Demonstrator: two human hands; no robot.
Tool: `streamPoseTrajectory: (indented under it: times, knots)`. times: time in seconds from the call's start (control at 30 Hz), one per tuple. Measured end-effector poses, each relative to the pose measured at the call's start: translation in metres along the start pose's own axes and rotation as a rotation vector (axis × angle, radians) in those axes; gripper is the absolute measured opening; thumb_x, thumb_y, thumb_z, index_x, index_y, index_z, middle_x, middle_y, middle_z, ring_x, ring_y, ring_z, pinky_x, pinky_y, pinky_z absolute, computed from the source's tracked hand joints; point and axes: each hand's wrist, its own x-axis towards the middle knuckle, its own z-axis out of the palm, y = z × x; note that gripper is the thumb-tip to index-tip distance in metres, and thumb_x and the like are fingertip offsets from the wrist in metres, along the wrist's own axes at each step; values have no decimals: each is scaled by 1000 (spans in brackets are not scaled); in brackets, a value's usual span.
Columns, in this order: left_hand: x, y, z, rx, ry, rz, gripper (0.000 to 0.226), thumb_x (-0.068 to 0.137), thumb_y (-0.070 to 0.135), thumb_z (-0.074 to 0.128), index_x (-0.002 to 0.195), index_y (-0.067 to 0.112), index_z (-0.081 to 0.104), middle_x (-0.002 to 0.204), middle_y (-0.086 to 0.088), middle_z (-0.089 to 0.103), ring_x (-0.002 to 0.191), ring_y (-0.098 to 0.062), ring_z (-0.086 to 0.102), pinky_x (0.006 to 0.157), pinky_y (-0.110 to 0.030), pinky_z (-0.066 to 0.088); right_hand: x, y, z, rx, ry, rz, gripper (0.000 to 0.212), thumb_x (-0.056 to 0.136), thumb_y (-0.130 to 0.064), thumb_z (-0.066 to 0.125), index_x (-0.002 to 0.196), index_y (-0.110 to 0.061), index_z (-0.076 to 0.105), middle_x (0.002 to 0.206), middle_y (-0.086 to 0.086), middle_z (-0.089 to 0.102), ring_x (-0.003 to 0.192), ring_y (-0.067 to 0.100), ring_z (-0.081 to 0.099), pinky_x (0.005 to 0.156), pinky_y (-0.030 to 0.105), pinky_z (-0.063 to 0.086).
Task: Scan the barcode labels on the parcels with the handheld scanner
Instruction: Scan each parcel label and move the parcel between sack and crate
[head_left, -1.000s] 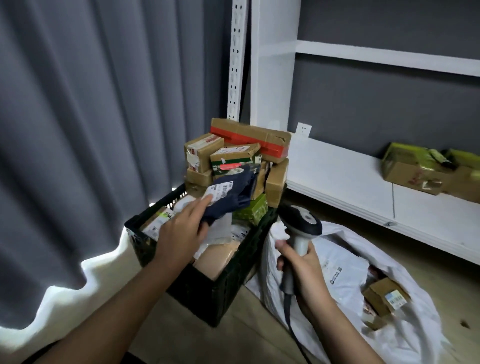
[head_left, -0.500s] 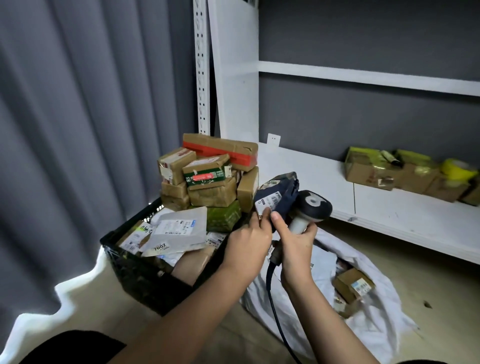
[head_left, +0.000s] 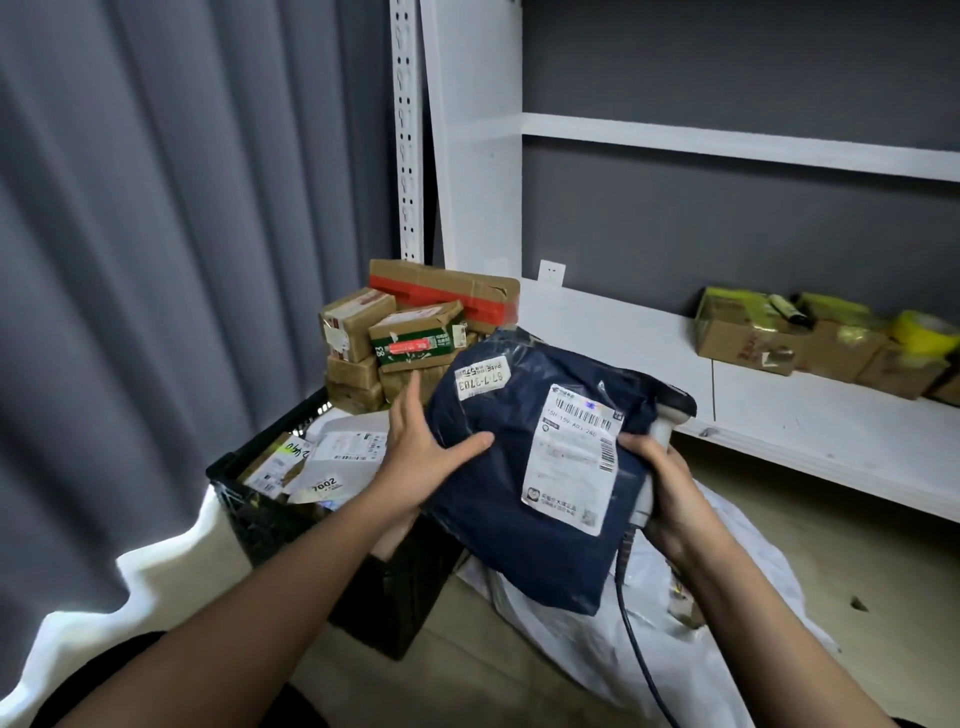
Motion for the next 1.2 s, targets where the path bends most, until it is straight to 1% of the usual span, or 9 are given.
streamPoseTrajectory:
  times: [0.07,0.2,0.4,0.5,0.67,0.77,0.87,1.03,1.2]
  knots:
    - [10,-4,-9,-213,-154,-134,124,54,55,85,151,26,14,156,-2,26,137,-20,36,112,-39,34,0,-2,-5,12,-48,52,24,94,-12,52,114,-5,64,82,8,76,65,17,72,54,23,56]
    - [11,-18,-21,-403,-324,-173,102,45,51,91,131,15,51,126,-3,64,113,-20,62,101,-41,47,2,-7,-8,-37,-65,45,27,94,-14,52,116,-5,64,87,7,76,70,17,72,54,23,55]
    - [9,-15,-31,-318,-402,-118,43,77,25,78,116,16,63,109,1,72,104,-19,67,92,-33,51,12,-3,-9,-105,44,-74,32,92,-3,56,124,3,57,99,12,74,77,18,71,64,25,57]
    - [11,-14,-33,-306,-411,-136,32,85,17,70,116,16,64,109,0,72,102,-18,68,92,-33,51,17,-1,-13,-160,94,-133,38,91,-6,61,128,4,54,114,19,70,85,21,70,69,26,57]
    - [23,-27,-34,-420,-231,-169,22,88,7,64,105,22,63,106,0,72,100,-19,66,90,-34,51,19,-6,-16,-280,123,-228,24,95,-17,62,116,-11,53,104,15,70,86,27,68,74,42,52]
    - [33,-44,-31,-497,-61,-249,19,90,5,62,105,16,63,112,-11,68,96,-24,65,88,-38,52,15,-7,-13,-341,51,-180,8,96,-12,58,97,-16,51,74,6,64,62,16,64,55,25,50]
    - [42,-53,-25,-560,20,-282,27,91,1,59,116,11,60,113,-12,66,91,-21,64,77,-31,52,6,2,-5,-340,-56,-86,19,81,-13,64,86,-12,46,57,2,48,43,13,44,42,21,39]
    - [53,-64,-10,-623,61,-336,35,90,-1,58,125,8,57,116,-13,65,92,-23,63,76,-31,51,4,27,-2,-260,-114,-30,19,91,-6,61,80,-8,46,53,5,35,40,13,29,39,21,28]
    - [59,-67,1,-612,105,-320,34,91,-2,57,123,8,57,114,-12,64,89,-22,63,75,-30,51,12,32,2,-275,-129,-14,7,94,-8,58,92,-5,52,48,0,38,39,12,29,41,22,26]
